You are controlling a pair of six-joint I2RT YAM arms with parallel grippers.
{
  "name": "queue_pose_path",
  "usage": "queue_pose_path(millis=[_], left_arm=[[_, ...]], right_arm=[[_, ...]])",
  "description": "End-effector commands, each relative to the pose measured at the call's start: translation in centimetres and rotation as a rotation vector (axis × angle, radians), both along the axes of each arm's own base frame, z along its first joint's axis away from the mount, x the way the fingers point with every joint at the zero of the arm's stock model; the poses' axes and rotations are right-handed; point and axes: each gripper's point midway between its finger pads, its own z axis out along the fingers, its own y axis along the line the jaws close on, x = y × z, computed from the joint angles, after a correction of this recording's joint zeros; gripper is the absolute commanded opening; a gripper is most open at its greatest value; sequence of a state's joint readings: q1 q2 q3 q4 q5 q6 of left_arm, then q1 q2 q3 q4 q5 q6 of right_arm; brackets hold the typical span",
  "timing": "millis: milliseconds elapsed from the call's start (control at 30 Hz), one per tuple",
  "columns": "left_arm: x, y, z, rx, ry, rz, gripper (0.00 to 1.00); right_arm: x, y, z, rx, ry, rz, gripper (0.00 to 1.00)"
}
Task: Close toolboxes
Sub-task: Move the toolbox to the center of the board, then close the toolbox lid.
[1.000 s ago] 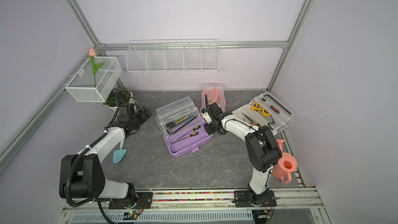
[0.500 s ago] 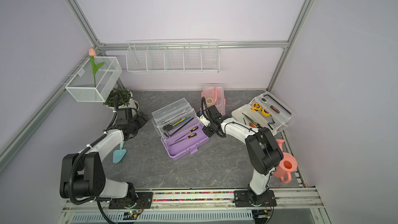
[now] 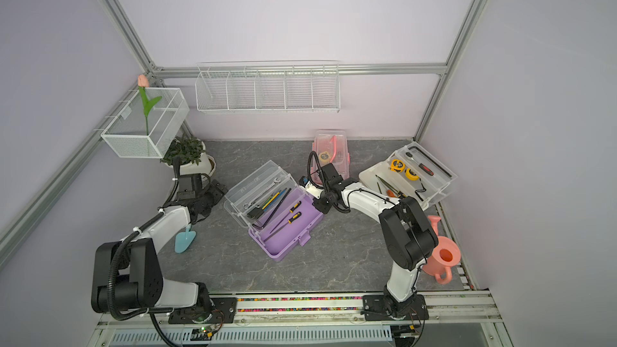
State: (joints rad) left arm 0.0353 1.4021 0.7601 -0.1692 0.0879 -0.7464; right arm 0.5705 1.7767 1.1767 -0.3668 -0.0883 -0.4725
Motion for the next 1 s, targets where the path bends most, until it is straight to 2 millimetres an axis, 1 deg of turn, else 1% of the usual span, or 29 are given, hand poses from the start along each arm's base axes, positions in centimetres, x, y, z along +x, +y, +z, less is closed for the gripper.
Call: queue_pose_path(millis=[0,67,133,167,233,267,333,400,467,500,600,633,700,767,900,967], left_arm=[[-2.3,-0.5,-0.9,-0.006,0.062,-0.036,0.89],[-3.3,-0.6,-0.8,-0.003,0.069,-0.054,0.88],[-4.4,-0.8,-0.5,0.001,0.077,-0.071,0.88],[-4.9,-0.8,-0.3,-0.001,0.076,-0.076,0.88],[-6.0,-1.2,-0.1,-0.01,0.07,-0.092,0.87],[-6.4,-1.3,0.0,-0.017,0.062,-0.098,0.86],[-6.9,-2.2,0.5,-0.051,0.025,-0.135,0.83],[-7.3,-2.8,0.6,-0.073,0.005,-0.156,0.8],[-7.5,-3.1,0.5,-0.084,-0.004,-0.177,0.76],[-7.6,-3.4,0.4,-0.093,-0.009,-0.191,0.75],[-7.8,-4.4,-0.1,-0.123,-0.014,-0.241,0.65],[-7.9,-4.6,-0.4,-0.129,-0.008,-0.253,0.6],[-8.1,-4.7,-1.1,-0.127,0.008,-0.266,0.54],[-8.1,-4.6,-1.6,-0.121,0.015,-0.268,0.53],[-6.8,-4.6,-1.5,-0.124,-0.03,-0.261,0.49],[-6.1,-4.6,-1.2,-0.13,-0.051,-0.256,0.46]], right_arm=[[2.0,-2.5,0.8,-0.095,-0.092,-0.013,0.15],[2.8,-3.2,2.1,-0.058,-0.108,-0.064,0.24],[3.5,-4.1,3.2,-0.03,-0.123,-0.112,0.4],[3.9,-4.5,3.8,-0.024,-0.133,-0.134,0.44],[4.4,-5.1,4.9,0.002,-0.148,-0.174,0.5],[4.6,-5.1,5.5,0.02,-0.158,-0.189,0.52],[4.9,-5.0,6.7,0.067,-0.183,-0.216,0.58],[5.1,-4.9,8.0,0.116,-0.21,-0.247,0.59],[5.6,-5.1,9.2,0.157,-0.237,-0.315,0.69],[5.8,-5.4,9.6,0.172,-0.246,-0.357,0.76],[6.2,-6.0,10.6,0.223,-0.244,-0.458,0.98],[6.2,-6.0,10.9,0.25,-0.237,-0.475,0.89],[5.9,-5.7,11.3,0.308,-0.208,-0.48,0.89],[5.7,-5.5,11.8,0.355,-0.192,-0.485,0.89],[5.3,-5.1,12.5,0.414,-0.171,-0.481,0.89],[5.2,-5.0,12.6,0.422,-0.165,-0.484,0.88]])
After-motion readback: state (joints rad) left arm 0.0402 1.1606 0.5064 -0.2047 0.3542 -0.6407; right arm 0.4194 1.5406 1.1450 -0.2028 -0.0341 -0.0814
